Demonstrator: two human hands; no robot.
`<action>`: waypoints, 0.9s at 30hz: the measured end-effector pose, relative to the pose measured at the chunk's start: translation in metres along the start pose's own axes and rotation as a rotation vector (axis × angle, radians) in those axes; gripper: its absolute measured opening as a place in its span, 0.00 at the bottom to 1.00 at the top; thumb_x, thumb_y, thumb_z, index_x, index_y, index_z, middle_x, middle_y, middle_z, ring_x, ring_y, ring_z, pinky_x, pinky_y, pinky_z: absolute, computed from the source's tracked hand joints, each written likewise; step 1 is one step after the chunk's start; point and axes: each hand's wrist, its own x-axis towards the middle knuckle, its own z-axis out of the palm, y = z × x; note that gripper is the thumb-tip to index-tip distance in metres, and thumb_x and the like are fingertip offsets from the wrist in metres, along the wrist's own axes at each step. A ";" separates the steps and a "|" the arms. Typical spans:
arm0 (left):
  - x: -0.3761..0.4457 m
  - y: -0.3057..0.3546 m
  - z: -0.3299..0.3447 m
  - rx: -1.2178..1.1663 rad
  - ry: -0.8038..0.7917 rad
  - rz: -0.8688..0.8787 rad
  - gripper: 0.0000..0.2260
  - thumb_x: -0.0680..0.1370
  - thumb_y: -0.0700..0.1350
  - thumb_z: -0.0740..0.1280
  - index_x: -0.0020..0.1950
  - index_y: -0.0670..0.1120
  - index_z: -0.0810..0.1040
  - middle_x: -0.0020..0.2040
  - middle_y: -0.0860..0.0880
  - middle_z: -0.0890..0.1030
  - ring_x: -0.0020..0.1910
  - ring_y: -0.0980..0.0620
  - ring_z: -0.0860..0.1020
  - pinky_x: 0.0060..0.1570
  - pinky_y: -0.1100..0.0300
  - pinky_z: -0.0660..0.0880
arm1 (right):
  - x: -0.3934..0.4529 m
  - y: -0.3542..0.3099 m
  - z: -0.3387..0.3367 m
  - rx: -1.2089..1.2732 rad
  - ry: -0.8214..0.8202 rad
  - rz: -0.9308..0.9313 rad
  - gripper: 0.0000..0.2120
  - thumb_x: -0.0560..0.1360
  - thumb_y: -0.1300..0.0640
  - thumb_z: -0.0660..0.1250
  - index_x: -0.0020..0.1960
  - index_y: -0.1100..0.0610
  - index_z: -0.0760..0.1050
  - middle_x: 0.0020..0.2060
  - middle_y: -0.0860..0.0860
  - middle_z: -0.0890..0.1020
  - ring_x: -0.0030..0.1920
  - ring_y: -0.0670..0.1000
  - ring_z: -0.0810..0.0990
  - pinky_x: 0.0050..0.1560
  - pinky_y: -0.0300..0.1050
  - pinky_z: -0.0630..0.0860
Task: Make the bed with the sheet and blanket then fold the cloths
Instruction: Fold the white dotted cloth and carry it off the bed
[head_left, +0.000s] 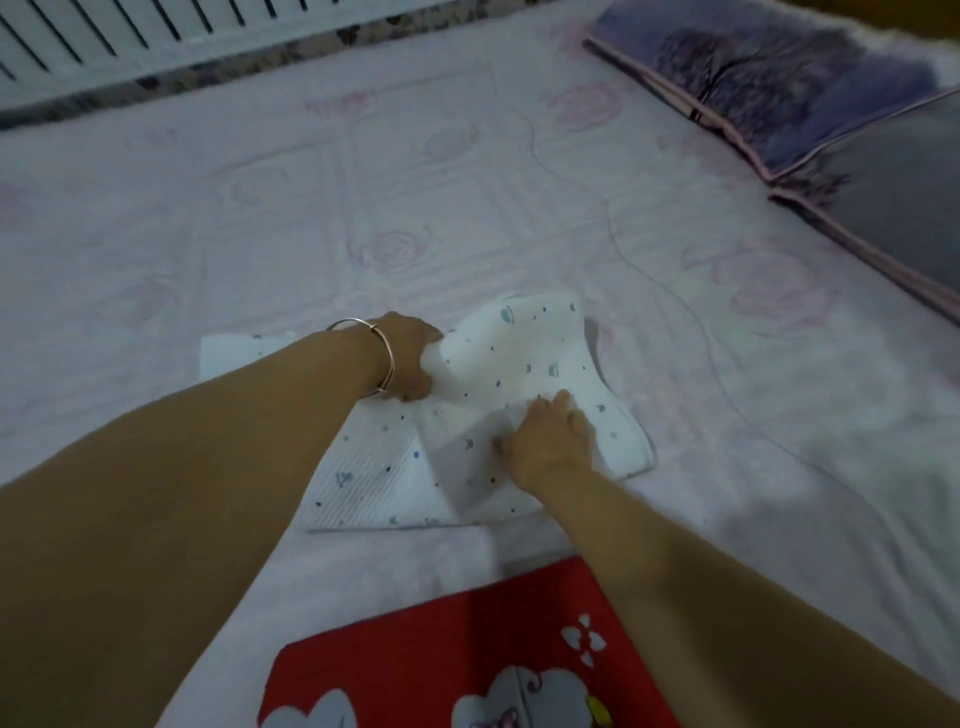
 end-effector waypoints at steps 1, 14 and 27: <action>-0.015 0.009 -0.011 0.009 0.013 0.015 0.17 0.70 0.38 0.68 0.58 0.46 0.76 0.41 0.49 0.75 0.36 0.49 0.74 0.34 0.63 0.72 | -0.015 -0.001 -0.005 0.020 -0.019 0.016 0.29 0.80 0.52 0.57 0.75 0.66 0.54 0.74 0.62 0.55 0.75 0.63 0.54 0.75 0.54 0.57; -0.199 0.087 -0.105 -0.124 0.073 0.095 0.15 0.68 0.37 0.71 0.52 0.51 0.77 0.47 0.45 0.81 0.39 0.46 0.77 0.42 0.55 0.78 | -0.185 0.031 -0.035 2.091 -0.311 0.158 0.31 0.74 0.36 0.60 0.68 0.56 0.70 0.59 0.57 0.79 0.60 0.61 0.76 0.61 0.61 0.73; -0.257 0.060 -0.033 -0.441 -0.346 0.189 0.13 0.72 0.37 0.71 0.50 0.54 0.77 0.46 0.48 0.85 0.44 0.46 0.83 0.47 0.50 0.81 | -0.301 0.057 0.041 2.328 0.480 0.128 0.20 0.73 0.62 0.69 0.64 0.56 0.75 0.57 0.57 0.83 0.57 0.61 0.81 0.56 0.66 0.76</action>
